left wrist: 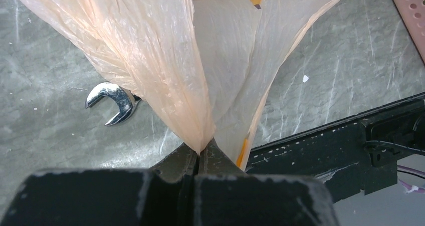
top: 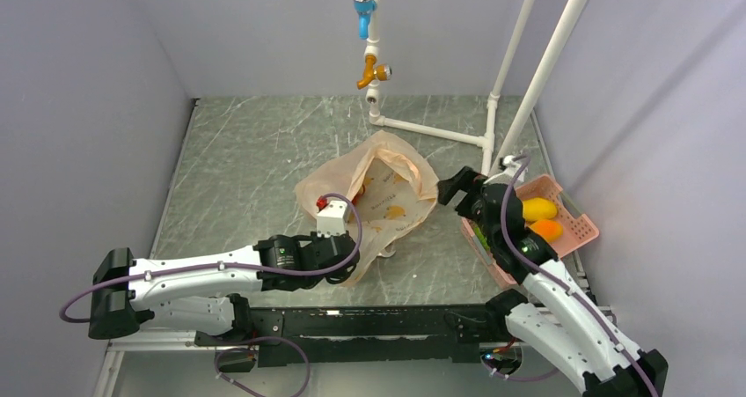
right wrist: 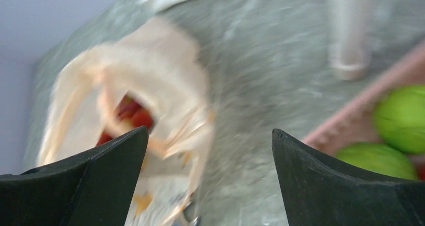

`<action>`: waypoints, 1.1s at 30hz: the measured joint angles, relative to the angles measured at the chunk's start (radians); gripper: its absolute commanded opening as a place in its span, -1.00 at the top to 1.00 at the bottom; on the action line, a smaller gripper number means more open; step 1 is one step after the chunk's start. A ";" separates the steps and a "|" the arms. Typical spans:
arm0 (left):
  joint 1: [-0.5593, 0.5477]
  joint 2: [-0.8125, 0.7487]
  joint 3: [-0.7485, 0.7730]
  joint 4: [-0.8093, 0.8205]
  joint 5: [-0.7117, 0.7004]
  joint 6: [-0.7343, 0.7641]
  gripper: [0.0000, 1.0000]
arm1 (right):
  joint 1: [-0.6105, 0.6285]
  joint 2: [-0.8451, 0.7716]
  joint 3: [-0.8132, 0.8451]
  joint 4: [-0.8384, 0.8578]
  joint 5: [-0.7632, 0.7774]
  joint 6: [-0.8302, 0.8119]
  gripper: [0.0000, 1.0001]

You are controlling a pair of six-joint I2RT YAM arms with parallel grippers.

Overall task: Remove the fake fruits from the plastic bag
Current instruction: Place the fake fruit in the bin, then take out the fake fruit from the plastic bag.

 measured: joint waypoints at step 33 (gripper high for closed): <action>0.003 -0.027 0.000 -0.029 -0.016 -0.023 1.00 | 0.260 0.817 0.196 0.553 -0.496 -0.177 -0.03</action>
